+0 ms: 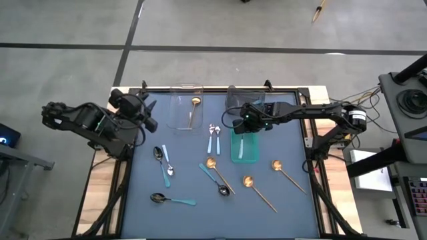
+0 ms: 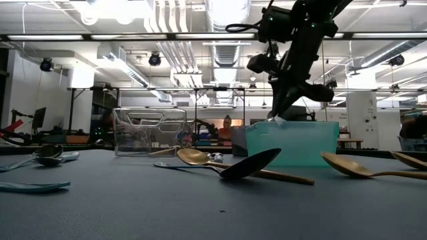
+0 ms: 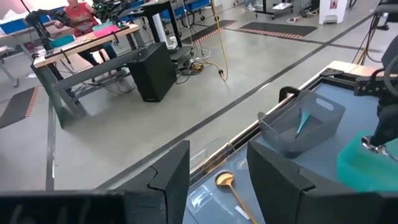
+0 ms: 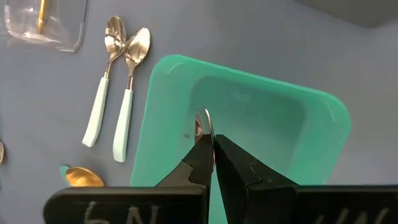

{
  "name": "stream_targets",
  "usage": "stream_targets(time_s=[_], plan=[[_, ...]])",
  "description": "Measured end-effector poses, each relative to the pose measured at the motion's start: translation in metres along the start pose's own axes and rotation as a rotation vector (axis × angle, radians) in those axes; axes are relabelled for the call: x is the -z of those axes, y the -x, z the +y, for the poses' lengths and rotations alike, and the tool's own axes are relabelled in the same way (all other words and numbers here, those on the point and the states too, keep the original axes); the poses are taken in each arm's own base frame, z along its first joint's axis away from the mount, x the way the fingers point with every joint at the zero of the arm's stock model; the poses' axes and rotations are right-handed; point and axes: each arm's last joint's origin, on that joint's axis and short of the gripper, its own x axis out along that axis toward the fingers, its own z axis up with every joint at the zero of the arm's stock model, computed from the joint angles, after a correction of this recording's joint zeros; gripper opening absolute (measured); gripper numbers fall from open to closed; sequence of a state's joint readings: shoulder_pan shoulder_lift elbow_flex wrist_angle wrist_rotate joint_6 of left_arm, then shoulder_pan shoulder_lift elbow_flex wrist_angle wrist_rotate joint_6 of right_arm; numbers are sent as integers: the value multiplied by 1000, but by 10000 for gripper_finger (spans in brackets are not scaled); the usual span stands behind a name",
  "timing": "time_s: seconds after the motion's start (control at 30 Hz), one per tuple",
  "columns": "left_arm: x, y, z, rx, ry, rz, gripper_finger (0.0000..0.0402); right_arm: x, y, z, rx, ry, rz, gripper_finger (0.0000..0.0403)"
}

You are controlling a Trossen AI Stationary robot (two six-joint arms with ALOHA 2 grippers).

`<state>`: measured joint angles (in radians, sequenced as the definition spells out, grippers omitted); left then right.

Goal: Sort silverware by color (type)
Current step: Put the light blue spoon into the green bin

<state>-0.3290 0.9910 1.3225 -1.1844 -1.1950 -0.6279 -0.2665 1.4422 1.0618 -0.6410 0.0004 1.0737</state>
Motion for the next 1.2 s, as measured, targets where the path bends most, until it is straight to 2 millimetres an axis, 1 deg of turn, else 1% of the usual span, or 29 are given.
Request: stream_targets(time_s=[0.23, 0.67, 1.03, 1.2], plan=[[1, -1, -2, 2, -2, -2, 142, -2, 0, 4, -41, 8, -25, 8], [0, -1, -2, 6, 16, -8, 142, -3, -1, 2, -11, 43, -67, 8], [0, -1, -3, 6, 12, -9, 142, 2, -11, -4, -18, 59, -70, 8], [0, -1, -3, 6, 12, -9, 142, 3, -11, -5, -15, 78, -68, 9]])
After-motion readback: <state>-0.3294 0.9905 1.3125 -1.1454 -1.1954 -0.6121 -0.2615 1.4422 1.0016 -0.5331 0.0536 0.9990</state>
